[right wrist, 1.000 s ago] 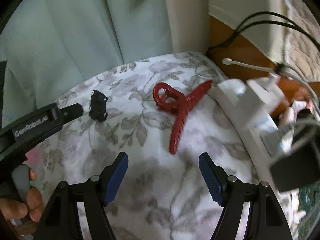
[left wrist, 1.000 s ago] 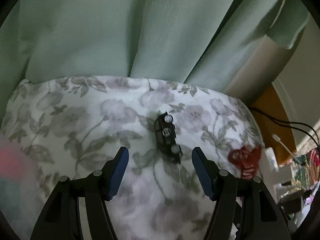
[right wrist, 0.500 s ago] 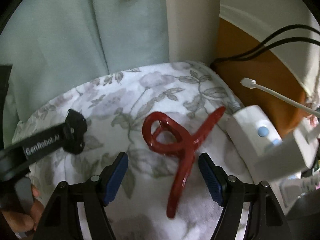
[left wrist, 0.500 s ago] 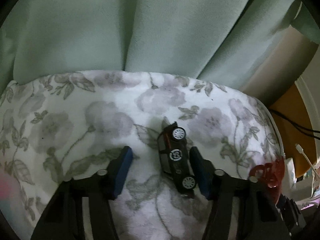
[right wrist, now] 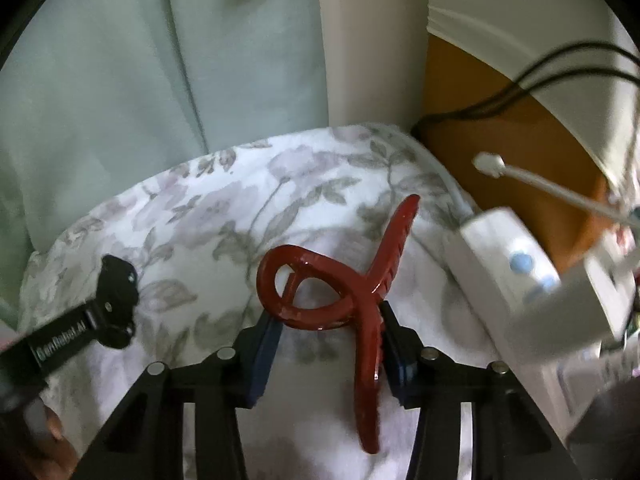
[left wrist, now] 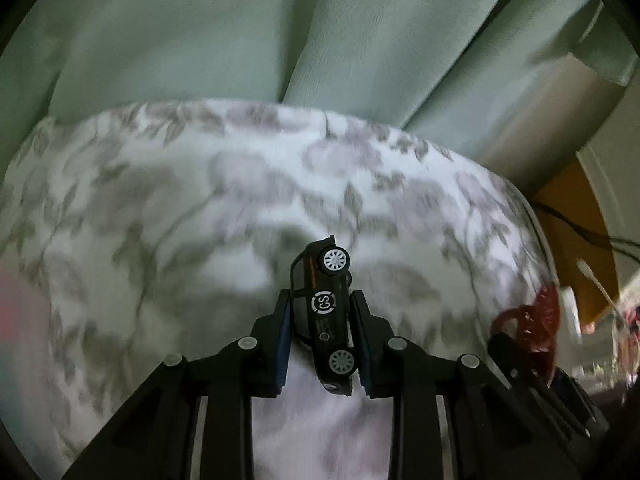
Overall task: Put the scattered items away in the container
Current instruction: 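Grasp the black toy car with the left gripper while the right grasps the red hair claw, then carry the toy car with the left gripper over the clear box while the right carries the claw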
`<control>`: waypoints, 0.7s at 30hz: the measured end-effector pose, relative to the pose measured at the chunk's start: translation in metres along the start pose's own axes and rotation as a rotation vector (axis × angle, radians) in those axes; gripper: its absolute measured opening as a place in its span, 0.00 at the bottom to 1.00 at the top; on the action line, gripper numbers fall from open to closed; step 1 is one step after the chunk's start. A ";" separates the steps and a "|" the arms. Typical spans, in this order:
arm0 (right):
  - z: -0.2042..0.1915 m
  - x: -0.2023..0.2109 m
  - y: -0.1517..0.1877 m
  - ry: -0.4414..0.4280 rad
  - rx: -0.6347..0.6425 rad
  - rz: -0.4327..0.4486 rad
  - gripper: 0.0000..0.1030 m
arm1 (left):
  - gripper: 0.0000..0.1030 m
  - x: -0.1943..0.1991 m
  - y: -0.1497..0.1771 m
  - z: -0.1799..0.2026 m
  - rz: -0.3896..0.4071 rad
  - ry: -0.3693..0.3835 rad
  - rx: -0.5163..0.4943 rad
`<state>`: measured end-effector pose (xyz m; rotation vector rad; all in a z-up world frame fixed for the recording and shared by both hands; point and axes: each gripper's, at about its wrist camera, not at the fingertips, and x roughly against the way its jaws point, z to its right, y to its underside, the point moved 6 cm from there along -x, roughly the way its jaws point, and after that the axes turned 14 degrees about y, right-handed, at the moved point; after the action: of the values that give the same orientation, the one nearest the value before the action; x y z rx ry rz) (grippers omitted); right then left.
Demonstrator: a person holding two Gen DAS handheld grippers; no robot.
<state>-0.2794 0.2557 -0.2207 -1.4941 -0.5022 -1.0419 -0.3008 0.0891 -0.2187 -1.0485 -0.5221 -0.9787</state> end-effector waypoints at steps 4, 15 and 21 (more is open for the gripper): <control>0.000 0.021 0.027 -0.041 0.005 -0.036 0.48 | 0.28 0.022 0.034 0.001 -0.038 -0.020 -0.042; 0.017 0.100 0.082 -0.174 -0.023 -0.083 0.48 | 0.27 0.088 0.095 -0.006 -0.087 -0.048 0.020; 0.032 0.157 0.070 -0.227 -0.049 0.019 0.48 | 0.27 0.148 0.088 0.022 0.029 -0.015 -0.033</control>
<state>-0.1332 0.2310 -0.1273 -1.6678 -0.6238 -0.8800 -0.1499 0.0612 -0.1378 -1.0913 -0.5032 -0.9575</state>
